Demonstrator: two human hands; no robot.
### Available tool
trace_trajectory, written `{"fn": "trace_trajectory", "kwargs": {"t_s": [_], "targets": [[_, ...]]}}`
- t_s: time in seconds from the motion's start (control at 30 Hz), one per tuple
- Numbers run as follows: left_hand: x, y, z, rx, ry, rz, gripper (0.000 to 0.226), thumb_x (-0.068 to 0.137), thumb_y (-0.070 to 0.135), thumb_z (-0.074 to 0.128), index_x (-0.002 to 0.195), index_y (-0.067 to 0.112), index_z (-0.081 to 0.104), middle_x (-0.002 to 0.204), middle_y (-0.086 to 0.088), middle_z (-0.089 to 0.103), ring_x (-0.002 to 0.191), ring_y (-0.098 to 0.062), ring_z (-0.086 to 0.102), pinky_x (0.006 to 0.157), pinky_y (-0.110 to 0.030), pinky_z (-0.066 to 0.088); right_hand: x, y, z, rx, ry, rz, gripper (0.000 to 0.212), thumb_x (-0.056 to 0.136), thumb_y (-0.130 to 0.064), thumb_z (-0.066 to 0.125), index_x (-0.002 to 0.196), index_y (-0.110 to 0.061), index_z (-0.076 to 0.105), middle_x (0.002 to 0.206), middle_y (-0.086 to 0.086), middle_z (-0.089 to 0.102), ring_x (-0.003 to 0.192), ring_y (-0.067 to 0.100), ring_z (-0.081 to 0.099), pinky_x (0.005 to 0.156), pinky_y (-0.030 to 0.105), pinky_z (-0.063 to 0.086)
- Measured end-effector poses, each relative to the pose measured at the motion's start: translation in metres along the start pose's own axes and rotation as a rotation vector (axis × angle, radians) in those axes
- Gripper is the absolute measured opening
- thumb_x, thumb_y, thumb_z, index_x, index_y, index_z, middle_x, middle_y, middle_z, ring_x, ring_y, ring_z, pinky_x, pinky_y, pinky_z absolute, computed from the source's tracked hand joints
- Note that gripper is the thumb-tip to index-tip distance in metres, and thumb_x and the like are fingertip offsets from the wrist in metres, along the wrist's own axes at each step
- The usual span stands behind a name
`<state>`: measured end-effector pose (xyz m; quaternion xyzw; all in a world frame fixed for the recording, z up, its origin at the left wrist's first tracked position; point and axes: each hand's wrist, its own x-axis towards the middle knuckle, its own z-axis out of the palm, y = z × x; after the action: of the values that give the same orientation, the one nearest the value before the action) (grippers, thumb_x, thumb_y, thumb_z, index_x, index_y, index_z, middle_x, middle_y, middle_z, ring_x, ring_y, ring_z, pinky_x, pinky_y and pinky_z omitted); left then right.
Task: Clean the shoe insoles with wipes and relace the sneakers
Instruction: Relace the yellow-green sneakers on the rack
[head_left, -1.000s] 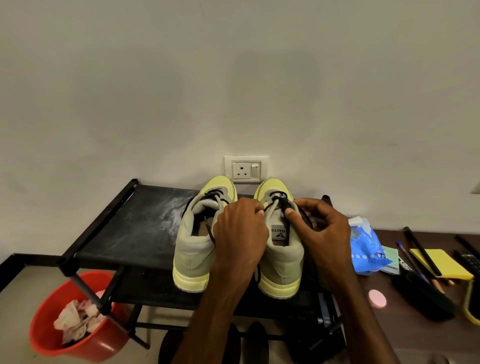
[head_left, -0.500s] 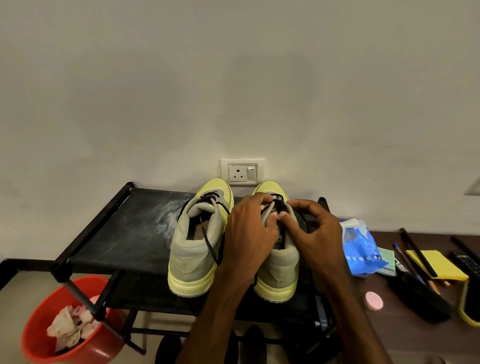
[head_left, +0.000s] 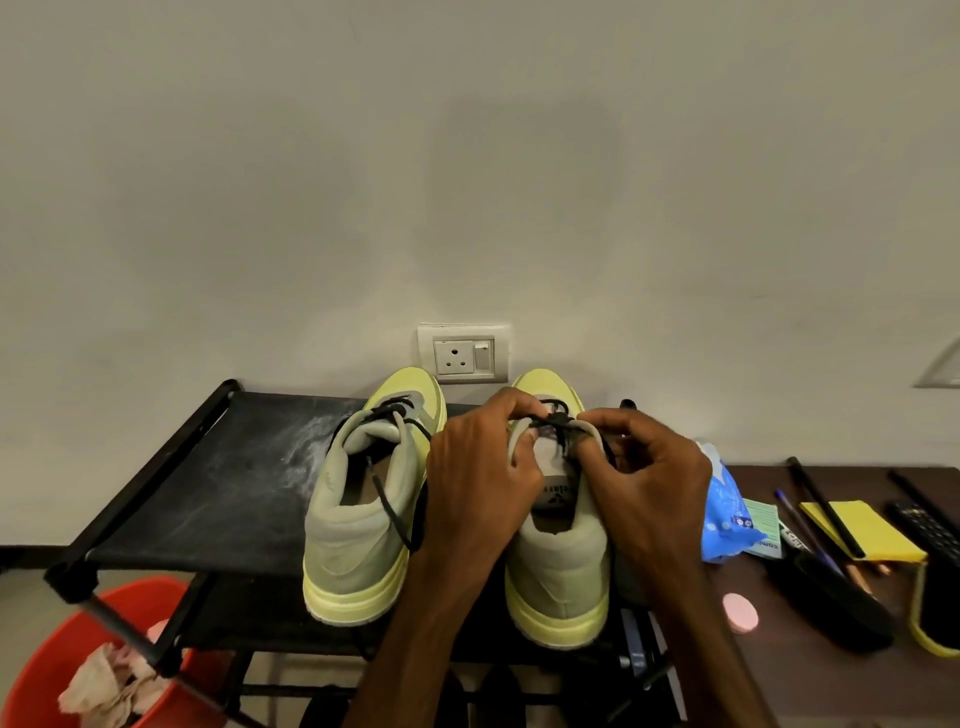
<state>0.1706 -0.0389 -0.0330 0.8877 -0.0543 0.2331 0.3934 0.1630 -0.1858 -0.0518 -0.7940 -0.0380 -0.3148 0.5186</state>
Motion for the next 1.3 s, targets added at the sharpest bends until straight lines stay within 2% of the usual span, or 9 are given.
{"fn": "trace_trajectory", "kwargs": {"t_s": [0.17,0.37,0.5,0.6,0.73,0.87,1.03,1.13,1.3], "targets": [[-0.001,-0.007,-0.004,0.039,-0.075,-0.042,0.025,0.086,0.020,0.072,0.104,0.035,0.064,0.102,0.020,0.072,0.094,-0.004,0.068,0.082,-0.025,0.054,-0.008,0.007,0.001,-0.012,-0.018,0.021,0.022,0.081,-0.006,0.077,0.097,-0.022,0.076,0.085,-0.010,0.074,0.075,0.014,0.071,0.068,0.029,0.060],[0.008,0.009,-0.005,0.281,-0.265,-0.199,0.051,0.089,0.038,0.069,0.135,0.026,0.050,0.124,0.008,0.066,0.113,-0.016,0.062,0.086,-0.028,0.046,0.018,0.002,0.008,-0.208,-0.256,0.322,0.031,0.072,-0.020,0.078,0.102,-0.026,0.074,0.094,-0.012,0.074,0.085,0.006,0.070,0.082,0.034,0.062],[0.017,0.016,0.006,0.344,-0.373,-0.338,0.029,0.096,0.037,0.061,0.112,0.013,0.059,0.112,-0.007,0.065,0.101,-0.024,0.062,0.070,-0.030,0.041,0.032,-0.009,0.028,-0.529,-0.363,0.411,0.027,0.079,-0.024,0.078,0.105,-0.019,0.073,0.100,0.003,0.072,0.092,0.021,0.068,0.082,0.032,0.057],[0.016,0.016,0.011,0.352,-0.338,-0.333,0.026,0.100,0.033,0.056,0.113,0.011,0.058,0.114,-0.010,0.062,0.107,-0.028,0.060,0.071,-0.030,0.038,0.038,-0.010,0.037,-0.657,-0.338,0.396,0.032,0.079,-0.026,0.078,0.108,-0.016,0.070,0.107,0.007,0.069,0.098,0.028,0.066,0.076,0.031,0.050],[0.013,0.002,0.013,0.301,-0.296,-0.339,0.028,0.096,0.032,0.057,0.115,0.012,0.062,0.110,-0.008,0.064,0.104,-0.027,0.059,0.076,-0.033,0.045,0.036,-0.008,0.034,-0.612,-0.319,0.391,0.027,0.077,-0.026,0.077,0.104,-0.021,0.075,0.099,0.002,0.073,0.083,0.017,0.063,0.066,0.022,0.040],[0.010,-0.005,0.016,0.245,-0.276,-0.303,0.024,0.092,0.029,0.055,0.104,0.013,0.069,0.097,-0.007,0.067,0.089,-0.024,0.058,0.068,-0.029,0.036,0.029,-0.007,0.026,-0.531,-0.269,0.376,0.022,0.079,-0.018,0.073,0.099,-0.023,0.079,0.090,-0.001,0.075,0.071,0.008,0.053,0.058,0.008,0.030],[0.010,-0.004,0.012,0.194,-0.241,-0.271,0.013,0.091,0.022,0.060,0.081,0.015,0.065,0.071,0.004,0.050,0.068,-0.014,0.044,0.052,-0.020,0.024,0.026,-0.005,0.022,-0.431,-0.214,0.397,0.025,0.075,-0.013,0.072,0.095,-0.025,0.081,0.083,-0.005,0.074,0.067,0.004,0.054,0.070,0.021,0.040],[0.010,-0.008,0.009,0.157,-0.232,-0.253,0.017,0.088,0.019,0.062,0.072,0.019,0.062,0.061,0.007,0.046,0.059,-0.013,0.044,0.050,-0.018,0.023,0.027,-0.006,0.021,-0.396,-0.221,0.404,0.026,0.075,-0.011,0.071,0.094,-0.025,0.082,0.076,-0.008,0.070,0.066,-0.001,0.055,0.064,0.019,0.042],[0.012,-0.007,0.004,0.163,-0.230,-0.269,0.015,0.090,0.034,0.068,0.102,0.026,0.074,0.092,0.005,0.072,0.073,-0.009,0.053,0.061,-0.021,0.039,0.027,-0.002,0.021,-0.434,-0.285,0.334,0.024,0.079,-0.027,0.077,0.103,-0.028,0.078,0.090,-0.008,0.075,0.082,0.009,0.067,0.084,0.034,0.058]]}}
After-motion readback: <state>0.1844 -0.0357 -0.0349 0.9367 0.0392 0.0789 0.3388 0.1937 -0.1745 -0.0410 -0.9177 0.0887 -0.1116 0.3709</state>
